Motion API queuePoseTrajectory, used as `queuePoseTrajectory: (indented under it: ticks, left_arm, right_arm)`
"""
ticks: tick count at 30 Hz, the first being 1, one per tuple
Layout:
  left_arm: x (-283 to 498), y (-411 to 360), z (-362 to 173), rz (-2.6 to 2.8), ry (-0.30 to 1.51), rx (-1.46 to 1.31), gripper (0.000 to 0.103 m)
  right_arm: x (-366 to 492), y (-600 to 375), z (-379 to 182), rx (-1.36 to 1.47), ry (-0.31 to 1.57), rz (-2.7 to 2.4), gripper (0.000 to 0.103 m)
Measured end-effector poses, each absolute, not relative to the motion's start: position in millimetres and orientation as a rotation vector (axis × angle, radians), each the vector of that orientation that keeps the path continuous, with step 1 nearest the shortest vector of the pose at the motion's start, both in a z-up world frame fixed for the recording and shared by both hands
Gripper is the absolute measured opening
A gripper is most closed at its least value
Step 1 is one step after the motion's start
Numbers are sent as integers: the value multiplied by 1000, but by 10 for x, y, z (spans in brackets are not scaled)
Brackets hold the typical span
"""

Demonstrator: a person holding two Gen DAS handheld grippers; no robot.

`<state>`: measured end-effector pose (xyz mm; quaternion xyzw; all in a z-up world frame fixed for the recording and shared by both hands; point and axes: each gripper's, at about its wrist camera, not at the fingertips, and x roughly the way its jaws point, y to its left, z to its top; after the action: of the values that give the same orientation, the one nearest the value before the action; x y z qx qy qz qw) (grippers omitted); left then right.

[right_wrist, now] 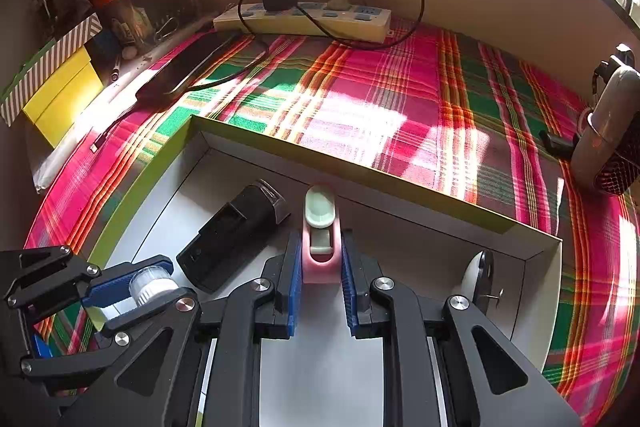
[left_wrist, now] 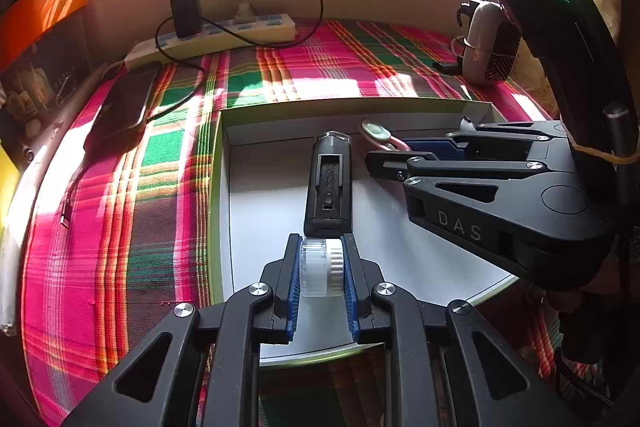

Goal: Organize objects
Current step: 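Open the left tool to drop the white container in the box while the right tool releases the pink holder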

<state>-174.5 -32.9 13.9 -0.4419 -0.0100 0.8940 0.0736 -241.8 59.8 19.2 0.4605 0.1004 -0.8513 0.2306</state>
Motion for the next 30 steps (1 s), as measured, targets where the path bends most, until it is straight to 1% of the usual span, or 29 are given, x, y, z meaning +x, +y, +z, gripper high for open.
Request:
queuePoseTrajectory:
  ticks: [19,22,24,26,30]
  left_arm:
    - [-1760,-283,105,2700,26,-1353,17]
    - [-1758,-282,100,2700,28,-1353,17]
    - [-1761,-280,106,2699,24,-1352,18]
    - [-1762,-274,108,2699,25,-1350,18]
    - [-1743,-280,111,2695,22,-1342,20]
  right_arm:
    - [-2440,457,184,1261,307,-2318,19]
    - [-2445,463,183,1263,299,-2326,24]
    - [-2447,477,186,1267,289,-2329,32]
    - [-2446,484,188,1268,288,-2335,37]
    - [-2454,498,186,1273,279,-2339,39]
